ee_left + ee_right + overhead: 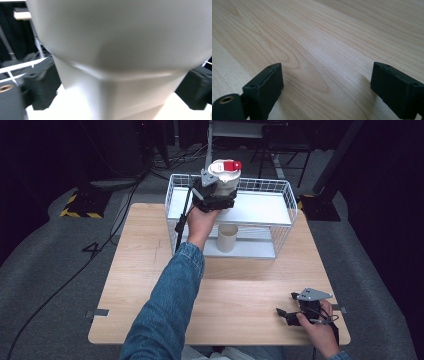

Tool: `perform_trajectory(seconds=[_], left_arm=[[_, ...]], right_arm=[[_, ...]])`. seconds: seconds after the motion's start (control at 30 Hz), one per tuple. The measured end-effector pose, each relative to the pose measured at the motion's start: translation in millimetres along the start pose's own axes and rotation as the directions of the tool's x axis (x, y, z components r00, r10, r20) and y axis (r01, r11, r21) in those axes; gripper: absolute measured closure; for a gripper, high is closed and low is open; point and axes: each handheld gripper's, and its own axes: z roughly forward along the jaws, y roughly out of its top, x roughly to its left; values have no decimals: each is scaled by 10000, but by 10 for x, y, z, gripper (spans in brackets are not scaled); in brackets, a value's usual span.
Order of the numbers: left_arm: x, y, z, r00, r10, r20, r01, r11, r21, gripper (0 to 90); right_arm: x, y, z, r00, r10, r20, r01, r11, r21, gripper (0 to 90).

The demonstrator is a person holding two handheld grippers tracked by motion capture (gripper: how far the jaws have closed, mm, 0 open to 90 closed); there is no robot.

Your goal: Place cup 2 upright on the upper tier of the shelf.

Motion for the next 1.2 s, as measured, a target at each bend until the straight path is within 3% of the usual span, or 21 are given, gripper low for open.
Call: perform_trajectory(seconds=[0.13, 0.3, 0.63, 0.97, 1.2], left_arm=[[14, 32, -36, 10000, 41, -43, -42, 9999, -160, 0], [67, 23, -114, 9996, -225, 198, 229, 9996, -188, 0], [58, 79, -321, 9986, -37, 527, 46, 9998, -174, 0], [60, 103, -637, 9960, 176, 876, -150, 9994, -303, 0], [65, 95, -836, 9932, 26, 1167, 31, 9988, -482, 0]], right_arm=[[0, 0, 0, 10000, -4, 0, 4, 10000, -1, 111], [0, 0, 0, 10000, -8, 1, 8, 10000, -2, 111], [1, 0, -1, 10000, 8, 8, -8, 10000, 18, 111], [-1, 0, -1, 10000, -20, 6, 20, 10000, 30, 111], [-1, 0, -1, 10000, -20, 5, 20, 10000, 29, 111]])
